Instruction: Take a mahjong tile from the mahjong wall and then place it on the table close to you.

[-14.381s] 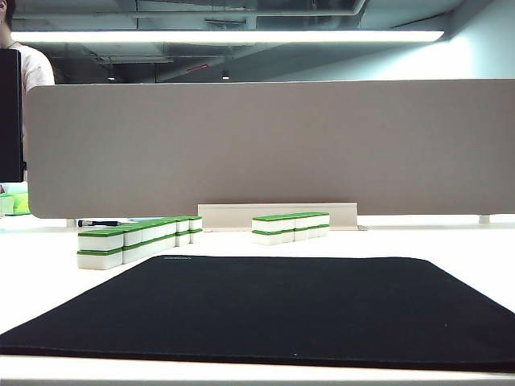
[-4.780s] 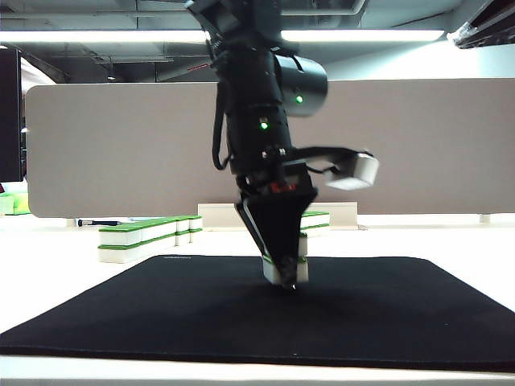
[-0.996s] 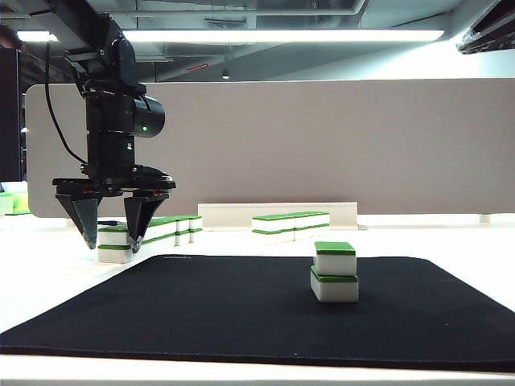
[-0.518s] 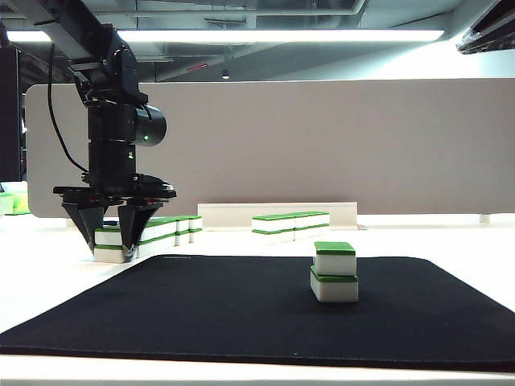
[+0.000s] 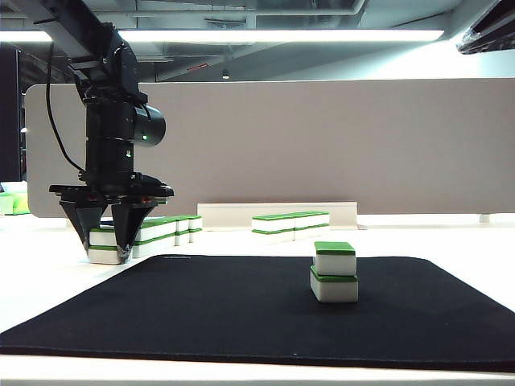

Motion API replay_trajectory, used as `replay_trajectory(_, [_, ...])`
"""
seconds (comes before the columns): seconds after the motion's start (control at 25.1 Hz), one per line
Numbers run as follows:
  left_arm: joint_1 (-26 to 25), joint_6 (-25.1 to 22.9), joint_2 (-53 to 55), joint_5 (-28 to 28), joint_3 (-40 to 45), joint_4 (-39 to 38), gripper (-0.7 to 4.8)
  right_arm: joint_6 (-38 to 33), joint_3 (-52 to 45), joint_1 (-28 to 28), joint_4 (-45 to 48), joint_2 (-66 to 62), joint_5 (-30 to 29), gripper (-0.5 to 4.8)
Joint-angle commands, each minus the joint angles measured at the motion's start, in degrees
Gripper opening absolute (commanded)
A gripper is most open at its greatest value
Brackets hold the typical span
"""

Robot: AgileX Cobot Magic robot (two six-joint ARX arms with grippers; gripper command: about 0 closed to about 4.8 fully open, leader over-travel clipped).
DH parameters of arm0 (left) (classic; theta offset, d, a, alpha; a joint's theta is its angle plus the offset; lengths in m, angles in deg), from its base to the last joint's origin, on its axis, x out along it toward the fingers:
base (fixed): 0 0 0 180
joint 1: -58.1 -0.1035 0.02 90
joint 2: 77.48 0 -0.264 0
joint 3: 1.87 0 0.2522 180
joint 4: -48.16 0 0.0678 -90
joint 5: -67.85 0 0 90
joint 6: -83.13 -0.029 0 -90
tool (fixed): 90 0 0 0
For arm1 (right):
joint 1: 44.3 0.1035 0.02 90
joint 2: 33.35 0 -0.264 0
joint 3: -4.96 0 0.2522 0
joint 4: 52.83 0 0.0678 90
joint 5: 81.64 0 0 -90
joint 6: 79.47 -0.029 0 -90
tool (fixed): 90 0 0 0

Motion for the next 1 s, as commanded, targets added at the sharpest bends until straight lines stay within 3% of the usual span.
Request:
replay_trajectory(0.04, [0.09, -0.02, -1.75, -1.03, -0.24, -1.4, 1.74, 0.17, 0.17, 0.07, 0.87, 0.07, -0.2, -0.01])
replay_trajectory(0.4, [0.57, -0.02, -6.05, -13.05, -1.79, -2.69, 1.74, 0.17, 0.17, 0.07, 0.9, 0.07, -0.17, -0.01])
replay_trajectory(0.64, [3.23, -3.26, -7.93, -14.62, -1.86, -3.48, 1.74, 0.22, 0.17, 0.07, 0.94, 0.07, -0.11, -0.01])
replay_trajectory(0.92, [11.37, -21.68, -8.0, -14.78, -1.86, -5.55, 1.74, 0.83, 0.17, 0.07, 0.92, 0.07, 1.7, -0.01])
replay_trajectory(1.0, [14.91, -29.09, -7.93, -14.38, -1.84, -5.6, 1.74, 1.09, 0.17, 0.09, 0.9, 0.07, 1.68, -0.01])
